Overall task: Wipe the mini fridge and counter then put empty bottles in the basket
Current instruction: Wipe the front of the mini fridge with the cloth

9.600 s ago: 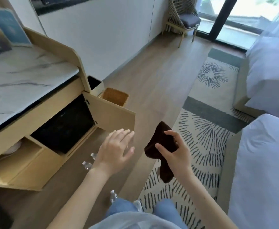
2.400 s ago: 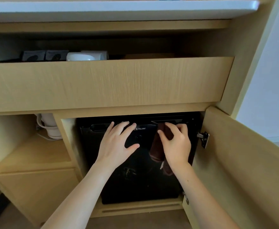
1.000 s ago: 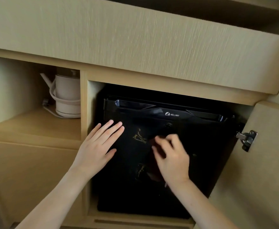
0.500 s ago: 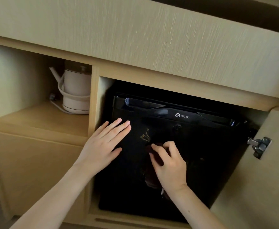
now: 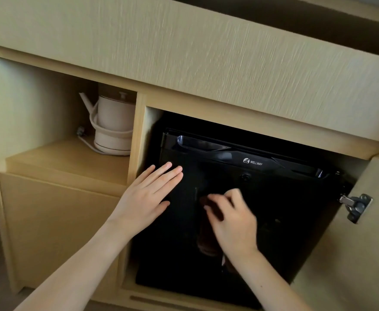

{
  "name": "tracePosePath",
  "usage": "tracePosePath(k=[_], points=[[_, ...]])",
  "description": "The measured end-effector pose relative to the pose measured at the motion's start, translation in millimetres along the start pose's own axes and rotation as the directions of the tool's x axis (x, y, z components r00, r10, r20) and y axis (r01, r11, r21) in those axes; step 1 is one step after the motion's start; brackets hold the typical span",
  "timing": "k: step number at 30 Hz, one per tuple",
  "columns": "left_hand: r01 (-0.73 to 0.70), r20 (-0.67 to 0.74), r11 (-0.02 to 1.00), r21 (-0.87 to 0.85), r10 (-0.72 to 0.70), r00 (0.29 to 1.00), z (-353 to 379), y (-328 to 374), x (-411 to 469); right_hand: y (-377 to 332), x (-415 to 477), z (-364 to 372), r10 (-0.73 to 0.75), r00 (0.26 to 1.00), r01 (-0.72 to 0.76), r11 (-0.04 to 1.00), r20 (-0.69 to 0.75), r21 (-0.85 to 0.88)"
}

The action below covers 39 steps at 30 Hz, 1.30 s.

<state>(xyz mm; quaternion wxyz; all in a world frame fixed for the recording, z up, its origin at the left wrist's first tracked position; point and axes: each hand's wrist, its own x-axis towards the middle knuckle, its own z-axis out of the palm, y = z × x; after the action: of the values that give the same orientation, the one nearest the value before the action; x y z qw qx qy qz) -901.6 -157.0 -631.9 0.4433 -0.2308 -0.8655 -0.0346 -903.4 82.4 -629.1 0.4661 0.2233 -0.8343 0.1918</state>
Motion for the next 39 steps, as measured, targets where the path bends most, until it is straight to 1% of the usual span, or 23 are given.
tracePosePath(k=[2,3,4,5,7,9,10,11,12,13,15,17,18,20,22,24,26,28,30,32,36,38,39], points=[[-0.006,0.003,1.0,0.006,0.006,1.0,-1,-1,1,5,23,-11,0.114,0.981,-0.109,0.993,-0.155,0.039],[-0.008,0.003,1.0,0.007,0.008,1.0,-1,-1,0,4,36,-15,0.144,0.966,-0.136,0.989,-0.215,0.053],[-0.008,-0.001,1.0,0.004,0.008,1.0,-1,-1,0,0,46,-15,0.151,0.957,-0.14,0.988,-0.248,0.059],[-0.007,-0.005,1.0,-0.001,0.007,1.0,0,-1,0,-5,51,-11,0.137,0.959,-0.125,0.99,-0.249,0.064],[0.002,-0.021,1.0,-0.019,-0.003,1.0,3,-2,-2,-16,41,4,0.021,0.983,-0.014,0.999,-0.183,0.038],[0.024,-0.037,0.999,-0.034,-0.026,0.999,6,-1,-4,-20,14,18,-0.118,0.993,0.118,0.993,-0.01,-0.007],[0.032,-0.041,0.999,-0.038,-0.034,0.999,7,-1,-5,-18,2,20,-0.146,0.987,0.147,0.989,0.066,-0.015],[0.032,-0.043,0.999,-0.042,-0.034,0.998,7,-2,-5,-14,-5,17,-0.141,0.984,0.143,0.99,0.105,-0.014],[0.029,-0.046,0.999,-0.046,-0.031,0.998,6,-2,-6,-7,-7,12,-0.114,0.988,0.115,0.993,0.101,-0.004],[0.025,-0.048,0.999,-0.048,-0.028,0.998,5,-3,-6,-1,-3,5,-0.073,0.995,0.072,0.997,0.063,0.007],[0.012,-0.037,0.999,-0.035,-0.013,0.999,3,-5,-5,4,15,-4,0.027,0.997,-0.026,0.999,-0.071,0.027],[0.0,-0.022,1.0,-0.023,-0.001,1.0,4,-7,-5,-4,38,-4,0.07,0.981,-0.063,0.997,-0.181,0.042],[-0.002,-0.018,1.0,-0.019,0.002,1.0,5,-8,-6,-13,47,2,0.07,0.978,-0.06,0.997,-0.198,0.053],[-0.006,-0.023,1.0,-0.02,0.005,1.0,6,-9,-6,-31,48,17,0.019,0.986,-0.006,0.997,-0.164,0.075],[-0.002,-0.025,1.0,-0.021,0.002,1.0,6,-9,-6,-38,32,27,-0.079,0.995,0.083,0.994,-0.064,0.068],[-0.003,-0.019,1.0,-0.015,0.003,1.0,3,-9,-5,-32,17,25,-0.12,0.993,0.118,0.991,0.013,0.068],[-0.003,-0.022,1.0,-0.007,0.003,1.0,0,-8,-4,-21,17,13,-0.051,0.999,0.051,0.994,-0.007,0.092],[-0.013,-0.022,1.0,0.01,0.013,1.0,-1,-8,-4,-15,32,3,0.057,0.992,-0.046,0.993,-0.11,0.105],[-0.019,-0.017,0.999,0.026,0.019,1.0,-1,-9,-4,-21,52,2,0.118,0.975,-0.098,0.989,-0.19,0.107],[-0.012,-0.006,1.0,0.024,0.012,1.0,0,-10,-4,-35,60,11,0.096,0.978,-0.075,0.99,-0.184,0.12],[0.012,-0.021,1.0,-0.019,-0.013,1.0,-1,-12,-2,-42,28,24,-0.07,0.997,0.071,0.991,-0.01,0.109],[0.078,-0.071,0.996,-0.053,-0.082,0.994,-5,-12,5,-34,23,18,-0.054,0.999,0.054,0.991,-0.001,0.119],[0.126,-0.099,0.989,-0.074,-0.133,0.986,-8,-14,9,-31,28,13,-0.017,0.999,0.022,0.993,-0.042,0.118]])
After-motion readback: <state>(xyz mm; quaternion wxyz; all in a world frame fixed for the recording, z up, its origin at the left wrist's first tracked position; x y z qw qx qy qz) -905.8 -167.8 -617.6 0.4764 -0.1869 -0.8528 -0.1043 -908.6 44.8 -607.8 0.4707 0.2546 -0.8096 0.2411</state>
